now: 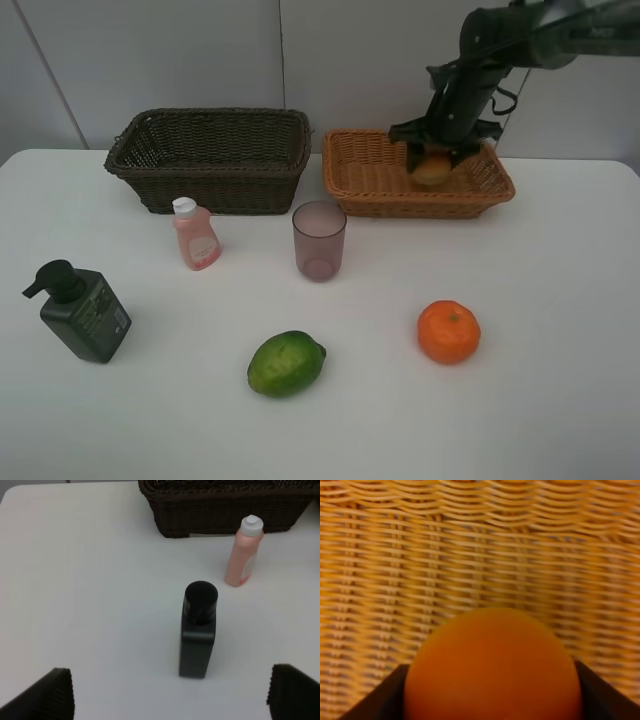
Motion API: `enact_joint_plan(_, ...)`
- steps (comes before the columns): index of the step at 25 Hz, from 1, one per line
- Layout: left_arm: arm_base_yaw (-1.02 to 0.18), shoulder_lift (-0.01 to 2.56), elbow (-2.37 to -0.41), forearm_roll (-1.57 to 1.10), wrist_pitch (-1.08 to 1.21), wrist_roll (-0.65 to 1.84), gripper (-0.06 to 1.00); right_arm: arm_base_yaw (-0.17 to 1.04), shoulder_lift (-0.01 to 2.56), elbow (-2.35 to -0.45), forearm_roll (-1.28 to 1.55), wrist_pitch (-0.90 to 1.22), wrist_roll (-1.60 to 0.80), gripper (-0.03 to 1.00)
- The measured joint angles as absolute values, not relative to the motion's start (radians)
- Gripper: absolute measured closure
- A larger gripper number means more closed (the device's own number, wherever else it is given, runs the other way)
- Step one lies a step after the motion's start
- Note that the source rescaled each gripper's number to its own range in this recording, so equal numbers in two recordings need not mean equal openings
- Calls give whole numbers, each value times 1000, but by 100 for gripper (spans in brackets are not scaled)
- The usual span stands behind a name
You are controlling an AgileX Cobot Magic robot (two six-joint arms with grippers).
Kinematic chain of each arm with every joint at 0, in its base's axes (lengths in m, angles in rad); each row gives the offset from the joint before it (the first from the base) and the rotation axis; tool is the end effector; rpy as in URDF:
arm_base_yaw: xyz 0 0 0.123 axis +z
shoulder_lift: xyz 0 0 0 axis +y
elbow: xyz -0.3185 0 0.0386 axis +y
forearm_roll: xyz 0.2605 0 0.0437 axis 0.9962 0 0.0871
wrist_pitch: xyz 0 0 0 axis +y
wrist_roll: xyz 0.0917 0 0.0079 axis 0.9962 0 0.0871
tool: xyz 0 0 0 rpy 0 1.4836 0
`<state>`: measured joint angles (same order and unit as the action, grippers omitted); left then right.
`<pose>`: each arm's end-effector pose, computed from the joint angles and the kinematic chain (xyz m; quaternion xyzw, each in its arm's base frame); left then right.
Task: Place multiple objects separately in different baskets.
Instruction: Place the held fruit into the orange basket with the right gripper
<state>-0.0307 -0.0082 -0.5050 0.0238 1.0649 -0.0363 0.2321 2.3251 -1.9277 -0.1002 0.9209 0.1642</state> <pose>-0.0310 0.0029 0.2836 -0.0029 0.8508 -0.0057 0.5254 0.5214 0.1157 0.1817 -0.0565 0.9830 -0.0103 0.1743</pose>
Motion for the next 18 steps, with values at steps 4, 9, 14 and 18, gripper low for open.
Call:
enact_joint_plan(4,-31,-8,-505,24,1065,-36,-6,235,2346,-1928,-104,901,164,97)
enact_joint_plan(9,-31,-8,-505,24,1065,-36,-6,244,2346,-1928,-119,900,164,32)
enact_joint_plan(14,-31,-8,-505,24,1065,-36,-6,254,2321,-1928,-131,934,165,1)
enact_joint_plan(18,-31,-8,-505,24,1065,-36,-6,259,2266,-1927,-119,1048,167,0)
